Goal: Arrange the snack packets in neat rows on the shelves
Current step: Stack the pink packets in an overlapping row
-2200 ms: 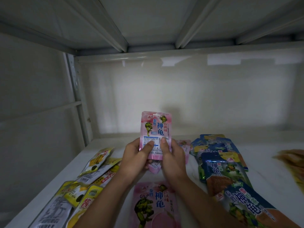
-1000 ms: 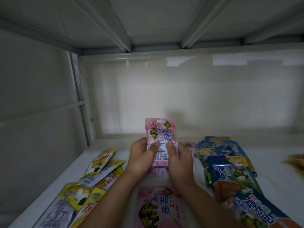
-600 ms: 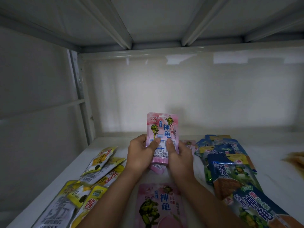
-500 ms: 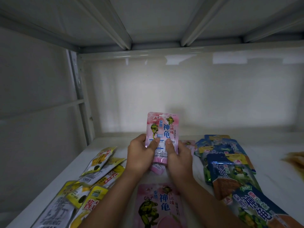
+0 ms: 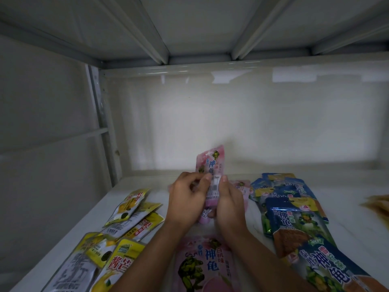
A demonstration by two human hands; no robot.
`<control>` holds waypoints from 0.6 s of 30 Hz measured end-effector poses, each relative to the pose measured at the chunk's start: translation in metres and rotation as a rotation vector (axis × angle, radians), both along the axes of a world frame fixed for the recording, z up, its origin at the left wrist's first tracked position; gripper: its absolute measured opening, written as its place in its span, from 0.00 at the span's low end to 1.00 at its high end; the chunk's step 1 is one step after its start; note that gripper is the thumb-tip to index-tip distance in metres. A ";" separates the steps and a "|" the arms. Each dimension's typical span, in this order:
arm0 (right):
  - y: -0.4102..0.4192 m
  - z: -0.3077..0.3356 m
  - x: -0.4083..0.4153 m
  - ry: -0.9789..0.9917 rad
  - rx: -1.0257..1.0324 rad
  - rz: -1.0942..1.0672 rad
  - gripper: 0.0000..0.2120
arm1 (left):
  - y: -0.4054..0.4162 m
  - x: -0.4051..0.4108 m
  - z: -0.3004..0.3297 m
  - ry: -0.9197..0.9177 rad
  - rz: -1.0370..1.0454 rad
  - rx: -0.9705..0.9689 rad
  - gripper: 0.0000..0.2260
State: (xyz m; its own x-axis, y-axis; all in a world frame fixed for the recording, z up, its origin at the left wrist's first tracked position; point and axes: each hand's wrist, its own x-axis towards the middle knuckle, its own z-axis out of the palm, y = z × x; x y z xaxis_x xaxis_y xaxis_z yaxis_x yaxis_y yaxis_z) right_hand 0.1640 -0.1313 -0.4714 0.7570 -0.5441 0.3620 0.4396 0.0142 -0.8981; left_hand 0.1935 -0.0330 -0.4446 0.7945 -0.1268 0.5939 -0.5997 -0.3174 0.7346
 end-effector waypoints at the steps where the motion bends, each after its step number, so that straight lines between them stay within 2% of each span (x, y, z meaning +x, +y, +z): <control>1: -0.002 0.003 -0.001 0.012 0.031 0.028 0.21 | -0.001 -0.002 0.002 0.039 -0.026 -0.045 0.12; 3: -0.002 0.007 -0.003 0.018 0.072 0.082 0.19 | 0.000 -0.005 0.007 0.102 -0.071 -0.124 0.17; 8: 0.002 0.000 0.001 -0.035 -0.118 0.028 0.14 | 0.002 -0.007 0.009 0.168 -0.115 -0.122 0.08; 11: -0.003 -0.006 0.003 0.003 -0.238 -0.058 0.12 | 0.004 -0.003 0.007 0.196 -0.083 -0.152 0.09; 14: -0.009 -0.008 0.005 0.054 -0.202 -0.108 0.08 | 0.005 -0.005 0.010 0.278 -0.130 -0.292 0.08; 18: -0.008 -0.007 0.008 0.107 -0.126 -0.097 0.10 | 0.003 -0.010 0.016 0.380 -0.214 -0.435 0.08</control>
